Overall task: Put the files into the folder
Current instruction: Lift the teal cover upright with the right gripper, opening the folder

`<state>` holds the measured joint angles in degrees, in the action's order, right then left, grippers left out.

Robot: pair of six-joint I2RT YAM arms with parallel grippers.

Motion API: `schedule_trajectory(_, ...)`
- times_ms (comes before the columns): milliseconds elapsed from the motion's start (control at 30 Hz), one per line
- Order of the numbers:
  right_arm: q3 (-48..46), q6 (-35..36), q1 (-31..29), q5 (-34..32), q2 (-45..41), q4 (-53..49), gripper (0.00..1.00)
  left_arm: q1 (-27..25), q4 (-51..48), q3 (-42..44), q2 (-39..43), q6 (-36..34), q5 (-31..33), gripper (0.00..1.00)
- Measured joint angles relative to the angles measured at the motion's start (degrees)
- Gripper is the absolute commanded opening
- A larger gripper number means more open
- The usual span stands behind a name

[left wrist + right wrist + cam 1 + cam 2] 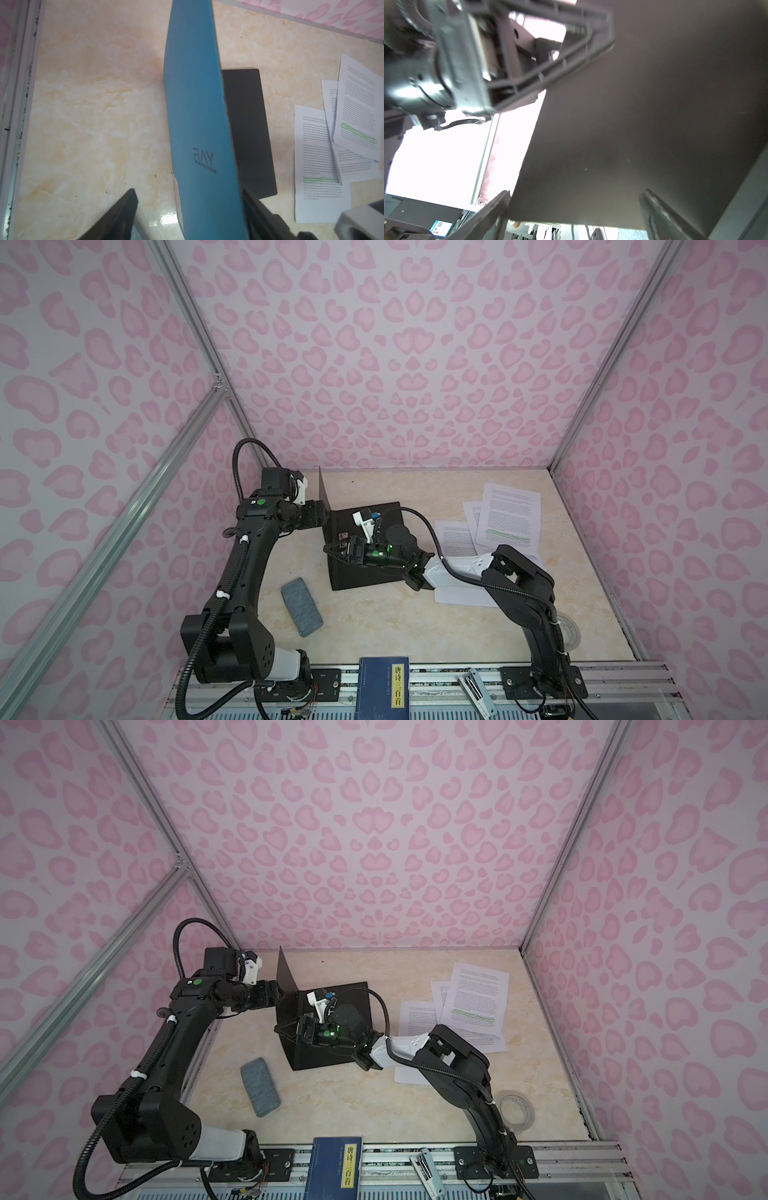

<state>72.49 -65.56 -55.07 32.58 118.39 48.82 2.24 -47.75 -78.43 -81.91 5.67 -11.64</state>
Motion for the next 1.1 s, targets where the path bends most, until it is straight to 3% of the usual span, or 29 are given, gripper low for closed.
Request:
schedule_trajectory(200,-4.3,1.5,1.2,-1.1,-3.6,-3.0,0.97,0.3,-0.1,0.6,0.5,-1.4,2.3,0.62)
schedule_trajectory(433,-5.3,7.1,1.9,-3.0,-7.3,-12.9,0.97,0.5,-0.2,0.9,0.6,-3.4,3.6,0.58)
schedule_trajectory(833,-6.8,13.0,1.8,-5.6,-10.6,-23.1,0.97,0.8,-0.3,4.1,1.2,-5.4,4.9,0.37)
schedule_trajectory(967,-7.8,13.7,1.8,-6.0,-11.4,-24.7,0.97,0.8,-0.1,4.2,1.2,-6.2,5.0,0.15)
schedule_trajectory(1100,-7.9,14.7,1.8,-7.3,-12.1,-26.5,0.97,0.8,-0.5,3.3,0.7,-6.8,2.5,0.04)
